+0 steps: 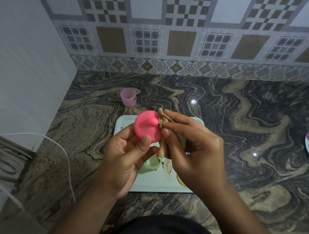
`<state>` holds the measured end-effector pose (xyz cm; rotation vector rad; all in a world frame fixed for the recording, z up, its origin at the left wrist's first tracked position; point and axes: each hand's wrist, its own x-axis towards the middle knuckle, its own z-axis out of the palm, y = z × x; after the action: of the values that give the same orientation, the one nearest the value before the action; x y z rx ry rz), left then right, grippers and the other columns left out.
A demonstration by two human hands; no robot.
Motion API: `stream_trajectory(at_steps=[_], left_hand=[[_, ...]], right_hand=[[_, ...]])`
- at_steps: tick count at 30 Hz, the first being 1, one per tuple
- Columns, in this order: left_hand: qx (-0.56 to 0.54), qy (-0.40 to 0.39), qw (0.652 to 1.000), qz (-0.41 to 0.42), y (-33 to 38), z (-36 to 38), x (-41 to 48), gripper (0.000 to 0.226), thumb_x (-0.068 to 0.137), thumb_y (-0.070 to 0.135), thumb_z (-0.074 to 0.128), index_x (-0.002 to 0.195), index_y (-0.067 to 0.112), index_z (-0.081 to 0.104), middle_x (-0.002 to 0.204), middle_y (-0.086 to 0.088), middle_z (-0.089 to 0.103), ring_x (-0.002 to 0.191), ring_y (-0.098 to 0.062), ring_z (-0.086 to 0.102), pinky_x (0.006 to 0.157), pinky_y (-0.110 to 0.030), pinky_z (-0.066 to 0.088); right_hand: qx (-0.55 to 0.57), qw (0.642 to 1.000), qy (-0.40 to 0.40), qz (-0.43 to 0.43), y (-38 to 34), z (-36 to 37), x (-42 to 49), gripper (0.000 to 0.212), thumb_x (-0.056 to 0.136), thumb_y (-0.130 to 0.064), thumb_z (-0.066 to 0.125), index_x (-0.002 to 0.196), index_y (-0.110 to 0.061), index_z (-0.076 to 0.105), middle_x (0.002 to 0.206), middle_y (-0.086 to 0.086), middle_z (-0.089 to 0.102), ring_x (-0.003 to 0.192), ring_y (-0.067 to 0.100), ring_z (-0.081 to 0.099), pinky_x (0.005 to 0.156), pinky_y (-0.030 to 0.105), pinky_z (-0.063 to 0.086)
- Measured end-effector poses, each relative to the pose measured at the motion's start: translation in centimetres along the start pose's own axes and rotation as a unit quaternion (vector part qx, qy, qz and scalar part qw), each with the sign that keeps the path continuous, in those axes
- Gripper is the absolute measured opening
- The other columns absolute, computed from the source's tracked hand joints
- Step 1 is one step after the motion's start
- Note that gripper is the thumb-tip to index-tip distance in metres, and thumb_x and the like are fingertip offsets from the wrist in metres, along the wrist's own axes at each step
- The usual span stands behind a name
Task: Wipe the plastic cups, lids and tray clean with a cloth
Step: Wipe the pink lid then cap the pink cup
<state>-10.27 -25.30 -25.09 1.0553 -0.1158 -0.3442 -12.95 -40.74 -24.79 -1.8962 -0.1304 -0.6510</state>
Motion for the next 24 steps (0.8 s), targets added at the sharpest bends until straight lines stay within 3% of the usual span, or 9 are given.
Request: stream_trajectory(at_steps=[4, 9, 12, 14, 15, 18, 20, 22, 24], left_hand=[[-0.034, 0.045, 0.998, -0.039, 0.26, 0.41, 0.07, 0.021, 0.087, 0.018, 0.058, 0.094, 0.015, 0.078, 0.088, -0.004, 0.072, 0.067, -0.006, 0.063, 0.051, -0.017, 0.046], [-0.039, 0.079, 0.994, -0.061, 0.14, 0.34, 0.39, 0.036, 0.091, 0.036, 0.05, 0.093, 0.012, 0.078, 0.077, -0.004, 0.068, 0.058, -0.007, 0.054, 0.043, -0.017, 0.04], [-0.043, 0.06, 0.995, -0.063, -0.25, 0.05, 0.64, 0.046, 0.096, 0.043, 0.045, 0.114, 0.01, 0.072, 0.11, -0.014, 0.071, 0.091, -0.02, 0.069, 0.069, -0.026, 0.056], [-0.05, 0.033, 0.997, -0.042, -0.52, -0.29, 0.41, 0.05, 0.099, 0.044, 0.044, 0.125, 0.007, 0.065, 0.13, -0.019, 0.063, 0.117, -0.028, 0.063, 0.091, -0.038, 0.056], [-0.047, 0.017, 0.998, -0.033, -0.53, -0.35, 0.27, 0.046, 0.098, 0.041, 0.05, 0.124, 0.007, 0.065, 0.13, -0.019, 0.063, 0.117, -0.028, 0.063, 0.091, -0.037, 0.055], [-0.017, 0.022, 0.999, -0.033, -0.18, -0.13, 0.15, 0.031, 0.087, 0.027, 0.06, 0.109, 0.011, 0.074, 0.103, -0.013, 0.071, 0.082, -0.017, 0.068, 0.067, -0.024, 0.054], [-0.022, 0.048, 0.997, -0.051, 0.03, 0.12, 0.26, 0.029, 0.085, 0.032, 0.057, 0.091, 0.014, 0.078, 0.08, -0.007, 0.07, 0.057, -0.01, 0.058, 0.051, -0.018, 0.047], [-0.017, 0.078, 0.995, -0.057, 0.07, 0.13, 0.57, 0.037, 0.088, 0.039, 0.05, 0.081, 0.016, 0.079, 0.068, -0.003, 0.066, 0.048, -0.006, 0.05, 0.042, -0.017, 0.041], [-0.013, 0.083, 0.995, -0.057, -0.02, 0.0, 0.82, 0.043, 0.089, 0.043, 0.047, 0.083, 0.016, 0.08, 0.07, -0.003, 0.069, 0.05, -0.006, 0.052, 0.042, -0.017, 0.043]], right_hand=[[-0.003, 1.0, 0.01, -0.007, -0.09, 0.25, -0.02, 0.013, 0.09, -0.001, 0.074, 0.101, -0.006, 0.08, 0.124, 0.002, 0.073, 0.088, 0.008, 0.075, 0.065, 0.034, 0.062], [-0.006, 1.0, 0.005, 0.006, 0.08, 0.39, -0.15, 0.013, 0.09, -0.004, 0.074, 0.101, -0.007, 0.081, 0.122, 0.001, 0.074, 0.098, 0.003, 0.073, 0.073, 0.034, 0.062], [-0.01, 1.0, -0.002, 0.008, 0.12, 0.45, -0.22, 0.015, 0.09, -0.003, 0.074, 0.102, -0.007, 0.081, 0.122, 0.002, 0.074, 0.107, 0.001, 0.071, 0.078, 0.033, 0.063], [-0.011, 1.0, -0.001, 0.007, 0.15, 0.47, -0.2, 0.015, 0.09, -0.002, 0.075, 0.103, -0.008, 0.081, 0.123, 0.001, 0.073, 0.106, 0.003, 0.072, 0.076, 0.032, 0.063], [-0.012, 1.0, 0.001, 0.005, 0.14, 0.44, -0.17, 0.015, 0.09, -0.002, 0.075, 0.103, -0.008, 0.081, 0.123, 0.001, 0.073, 0.104, 0.004, 0.072, 0.073, 0.033, 0.063], [-0.019, 1.0, 0.008, -0.001, 0.15, 0.29, 0.09, 0.013, 0.09, -0.005, 0.074, 0.101, -0.008, 0.081, 0.122, -0.001, 0.074, 0.093, 0.008, 0.075, 0.068, 0.034, 0.062], [-0.016, 1.0, 0.012, 0.002, 0.21, 0.25, 0.14, 0.012, 0.09, -0.006, 0.074, 0.1, -0.008, 0.081, 0.121, 0.0, 0.074, 0.09, 0.01, 0.075, 0.067, 0.036, 0.062], [-0.011, 1.0, 0.01, 0.004, 0.19, 0.23, 0.03, 0.013, 0.09, -0.005, 0.073, 0.099, -0.007, 0.081, 0.12, 0.001, 0.075, 0.095, 0.005, 0.074, 0.069, 0.036, 0.062], [-0.013, 1.0, 0.007, 0.003, 0.12, 0.3, -0.14, 0.013, 0.089, -0.003, 0.074, 0.1, -0.007, 0.081, 0.12, 0.002, 0.075, 0.103, 0.003, 0.073, 0.074, 0.035, 0.063]])
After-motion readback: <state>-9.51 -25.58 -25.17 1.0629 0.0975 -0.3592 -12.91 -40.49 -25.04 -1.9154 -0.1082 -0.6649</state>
